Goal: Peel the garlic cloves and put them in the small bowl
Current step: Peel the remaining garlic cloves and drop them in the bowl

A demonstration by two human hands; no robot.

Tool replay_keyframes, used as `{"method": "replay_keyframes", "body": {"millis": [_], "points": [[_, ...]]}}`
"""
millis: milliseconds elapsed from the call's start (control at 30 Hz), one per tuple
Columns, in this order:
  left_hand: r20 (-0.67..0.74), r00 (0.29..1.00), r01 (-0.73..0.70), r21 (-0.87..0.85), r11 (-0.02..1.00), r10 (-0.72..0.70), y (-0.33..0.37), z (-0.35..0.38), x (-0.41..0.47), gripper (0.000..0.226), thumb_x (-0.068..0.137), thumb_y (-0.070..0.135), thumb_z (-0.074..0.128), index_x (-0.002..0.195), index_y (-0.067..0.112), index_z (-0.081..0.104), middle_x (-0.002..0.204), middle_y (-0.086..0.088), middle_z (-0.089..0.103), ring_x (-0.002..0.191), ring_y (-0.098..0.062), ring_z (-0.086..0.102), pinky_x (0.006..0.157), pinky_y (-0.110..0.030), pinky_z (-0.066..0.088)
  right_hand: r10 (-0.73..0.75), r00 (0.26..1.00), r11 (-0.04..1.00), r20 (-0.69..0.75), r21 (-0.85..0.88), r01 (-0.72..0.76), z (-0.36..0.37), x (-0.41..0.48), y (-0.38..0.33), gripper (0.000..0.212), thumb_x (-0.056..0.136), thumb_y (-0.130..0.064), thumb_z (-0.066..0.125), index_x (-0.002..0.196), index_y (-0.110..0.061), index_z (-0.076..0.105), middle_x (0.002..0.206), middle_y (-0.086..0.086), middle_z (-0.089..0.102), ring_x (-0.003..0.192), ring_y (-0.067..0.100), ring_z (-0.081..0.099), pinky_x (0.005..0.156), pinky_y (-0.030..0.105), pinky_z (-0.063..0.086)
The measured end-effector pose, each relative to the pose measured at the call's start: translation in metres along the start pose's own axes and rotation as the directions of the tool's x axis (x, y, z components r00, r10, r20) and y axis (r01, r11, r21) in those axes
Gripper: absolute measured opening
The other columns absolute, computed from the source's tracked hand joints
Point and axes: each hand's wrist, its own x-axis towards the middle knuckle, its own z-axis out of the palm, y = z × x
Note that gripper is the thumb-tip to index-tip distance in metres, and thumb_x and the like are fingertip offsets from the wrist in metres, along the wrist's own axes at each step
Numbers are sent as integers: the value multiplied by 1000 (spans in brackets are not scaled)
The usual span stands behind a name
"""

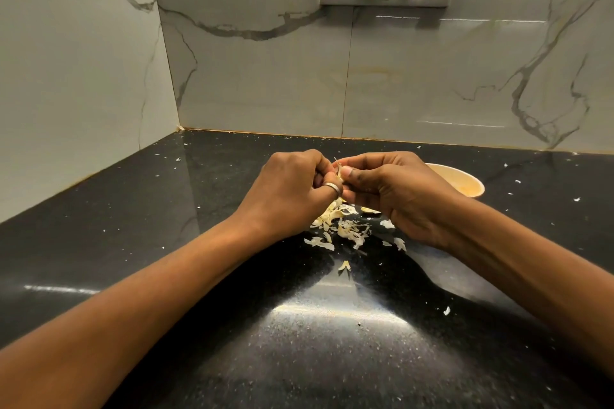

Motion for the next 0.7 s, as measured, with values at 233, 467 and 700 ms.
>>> {"method": "replay_keyframes", "body": {"millis": [233,467,700], "points": [[-37,999,14,77,997,-11,-6,-9,5,9,91,26,67,89,18,68,72,5,64,66,-12,60,64,-34,53,30,999,1000,21,3,-30,0,-3,-3,15,94,6,59,104,6,71,96,22,68,73,18,69,72,24,62],[-99,991,106,132,986,-93,-9,-14,7,10,92,25,65,82,23,63,71,10,60,65,-5,55,61,-24,41,53,999,998,-10,-23,-53,-1,-4,-7,15,95,6,58,103,6,71,95,23,67,73,20,68,69,23,62],[-91,994,78,133,988,-66,-6,-11,3,19,87,39,67,74,28,61,66,12,60,63,-6,58,62,-29,48,58,998,998,-24,-37,-59,-4,-4,-9,20,97,2,57,113,6,69,90,18,68,74,19,68,67,24,61]]}}
